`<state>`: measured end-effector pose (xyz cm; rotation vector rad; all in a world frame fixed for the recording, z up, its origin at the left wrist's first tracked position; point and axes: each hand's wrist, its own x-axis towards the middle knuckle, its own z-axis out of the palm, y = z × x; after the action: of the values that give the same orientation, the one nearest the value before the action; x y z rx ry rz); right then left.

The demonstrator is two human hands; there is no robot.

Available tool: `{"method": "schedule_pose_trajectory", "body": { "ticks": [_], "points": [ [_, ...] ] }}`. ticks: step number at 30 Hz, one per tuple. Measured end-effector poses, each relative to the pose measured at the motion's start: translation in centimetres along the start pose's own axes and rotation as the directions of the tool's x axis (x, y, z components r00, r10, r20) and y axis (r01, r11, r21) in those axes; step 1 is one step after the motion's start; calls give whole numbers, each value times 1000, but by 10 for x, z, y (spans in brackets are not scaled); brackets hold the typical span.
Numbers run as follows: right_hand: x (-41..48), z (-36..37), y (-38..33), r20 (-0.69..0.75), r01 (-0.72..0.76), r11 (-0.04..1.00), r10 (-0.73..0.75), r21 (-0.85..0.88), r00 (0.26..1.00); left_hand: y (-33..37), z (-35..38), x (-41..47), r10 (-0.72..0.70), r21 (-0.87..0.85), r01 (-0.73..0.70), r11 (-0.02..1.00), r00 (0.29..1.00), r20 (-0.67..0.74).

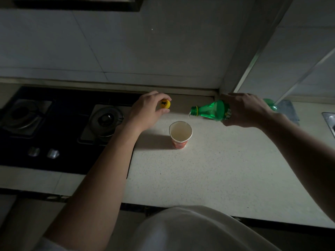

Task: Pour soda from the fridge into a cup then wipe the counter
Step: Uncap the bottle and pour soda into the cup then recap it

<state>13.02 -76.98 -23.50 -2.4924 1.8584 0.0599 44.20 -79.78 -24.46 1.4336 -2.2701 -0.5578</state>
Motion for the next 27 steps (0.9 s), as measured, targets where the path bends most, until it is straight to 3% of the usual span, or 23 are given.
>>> {"method": "schedule_pose_trajectory", "body": {
  "ticks": [27],
  "points": [
    [2, 2, 0, -18, 26, 1000, -26, -1, 999, 2, 0, 0, 1, 4, -1, 1000, 1000, -2]
  ]
}}
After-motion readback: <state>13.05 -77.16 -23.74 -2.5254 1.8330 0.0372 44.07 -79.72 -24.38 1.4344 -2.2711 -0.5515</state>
